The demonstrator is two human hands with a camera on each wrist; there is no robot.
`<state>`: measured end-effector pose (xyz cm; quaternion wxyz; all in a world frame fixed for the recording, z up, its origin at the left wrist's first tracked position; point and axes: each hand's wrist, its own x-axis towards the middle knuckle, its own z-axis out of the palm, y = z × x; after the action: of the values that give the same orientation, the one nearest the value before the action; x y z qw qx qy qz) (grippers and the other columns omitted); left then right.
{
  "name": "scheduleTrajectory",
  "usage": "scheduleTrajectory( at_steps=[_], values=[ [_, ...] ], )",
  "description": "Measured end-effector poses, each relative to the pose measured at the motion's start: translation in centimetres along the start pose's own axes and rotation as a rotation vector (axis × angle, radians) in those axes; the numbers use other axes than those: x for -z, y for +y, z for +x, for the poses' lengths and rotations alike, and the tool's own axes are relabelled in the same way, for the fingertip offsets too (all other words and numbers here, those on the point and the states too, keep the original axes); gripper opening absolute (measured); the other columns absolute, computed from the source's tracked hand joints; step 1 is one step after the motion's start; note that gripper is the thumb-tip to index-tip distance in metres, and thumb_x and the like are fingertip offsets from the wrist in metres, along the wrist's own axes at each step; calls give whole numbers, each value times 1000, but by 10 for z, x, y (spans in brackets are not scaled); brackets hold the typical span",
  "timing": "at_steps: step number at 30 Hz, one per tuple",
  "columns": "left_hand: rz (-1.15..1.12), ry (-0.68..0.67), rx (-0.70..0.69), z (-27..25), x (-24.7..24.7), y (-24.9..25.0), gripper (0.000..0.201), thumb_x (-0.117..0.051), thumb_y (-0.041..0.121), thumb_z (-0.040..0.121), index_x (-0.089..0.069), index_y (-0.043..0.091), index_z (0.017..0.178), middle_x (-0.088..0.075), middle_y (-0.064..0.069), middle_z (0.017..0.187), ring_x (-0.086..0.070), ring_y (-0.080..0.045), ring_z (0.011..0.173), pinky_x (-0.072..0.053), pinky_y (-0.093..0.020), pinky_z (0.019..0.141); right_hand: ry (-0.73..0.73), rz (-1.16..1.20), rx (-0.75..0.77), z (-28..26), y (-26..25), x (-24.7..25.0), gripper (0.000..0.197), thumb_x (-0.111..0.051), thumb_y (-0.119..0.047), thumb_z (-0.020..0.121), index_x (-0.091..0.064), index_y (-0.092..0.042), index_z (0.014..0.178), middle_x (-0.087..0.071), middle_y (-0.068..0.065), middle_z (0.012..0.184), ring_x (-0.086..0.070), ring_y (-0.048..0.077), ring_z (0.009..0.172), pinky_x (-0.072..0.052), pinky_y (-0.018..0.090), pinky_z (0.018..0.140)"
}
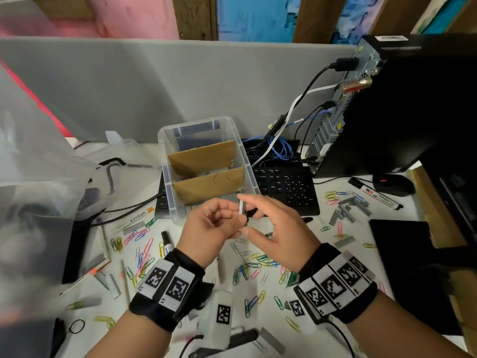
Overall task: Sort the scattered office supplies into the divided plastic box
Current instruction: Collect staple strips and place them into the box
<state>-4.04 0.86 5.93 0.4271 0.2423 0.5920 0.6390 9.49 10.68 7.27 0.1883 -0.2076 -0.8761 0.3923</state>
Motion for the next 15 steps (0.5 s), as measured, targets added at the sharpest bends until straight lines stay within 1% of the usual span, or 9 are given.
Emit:
scheduleTrajectory(
  at_steps=[2,4,6,8,10,11,13,14,15],
  values=[
    [23,-1,-23,1,5,4,19,-72,8,71,-65,7,89,-69,-10,76,-65,-17,67,-57,-29,63,-4,18,33,5,-5,-1,43,-61,-16,87,-57,-27,128,-59,-12,112,-53,-1,95,-39,6,79],
    [41,-9,-33,2,10,9,23,-72,13,67,-65,8,89,-70,-12,79,-67,-19,71,-57,-27,63,-8,56,36,12,-8,-2,34,-57,-13,89,-64,-24,121,-61,-12,105,-57,0,92,-40,6,78],
    [71,-16,-60,3,15,14,23,-71,14,67,-65,7,89,-71,-9,78,-68,-20,73,-57,-28,63,0,79,22,21,-10,-2,32,-53,-9,89,-67,-22,115,-63,-9,100,-57,1,87,-38,6,73],
    [124,0,-111,5,21,20,23,-71,16,69,-65,7,89,-71,-5,76,-66,-18,73,-57,-33,68,12,80,17,30,-11,0,32,-52,-4,90,-68,-21,112,-64,-6,97,-56,-1,81,-37,6,69],
    [172,70,-174,7,33,27,20,-73,18,72,-66,9,88,-68,-9,79,-63,-21,73,-55,-39,71,13,45,17,42,-12,3,34,-49,-1,90,-68,-20,111,-64,-4,96,-56,-1,81,-39,7,71],
    [210,119,-209,9,41,29,15,-74,19,76,-66,11,87,-67,-11,80,-61,-21,73,-54,-39,71,0,14,3,47,-12,5,35,-48,0,90,-68,-20,111,-64,-4,96,-57,0,84,-41,8,73],
    [361,225,-274,15,60,30,7,-72,14,83,-66,17,85,-65,-6,82,-59,-17,73,-51,-36,72,-72,-88,-51,61,-10,4,38,-44,1,90,-68,-19,110,-63,-4,96,-58,7,87,-44,11,78],
    [463,281,-293,19,68,28,9,-70,12,84,-65,19,86,-65,-3,85,-60,-15,75,-51,-34,74,-122,-151,-71,68,-10,2,37,-43,1,91,-68,-18,111,-63,-3,96,-58,9,88,-45,14,81],
    [556,330,-302,23,74,27,10,-69,11,85,-65,20,88,-64,0,91,-61,-15,79,-53,-35,76,-182,-208,-83,75,-10,-2,37,-42,0,91,-68,-17,111,-63,-1,97,-57,11,89,-46,18,84]
  ],
)
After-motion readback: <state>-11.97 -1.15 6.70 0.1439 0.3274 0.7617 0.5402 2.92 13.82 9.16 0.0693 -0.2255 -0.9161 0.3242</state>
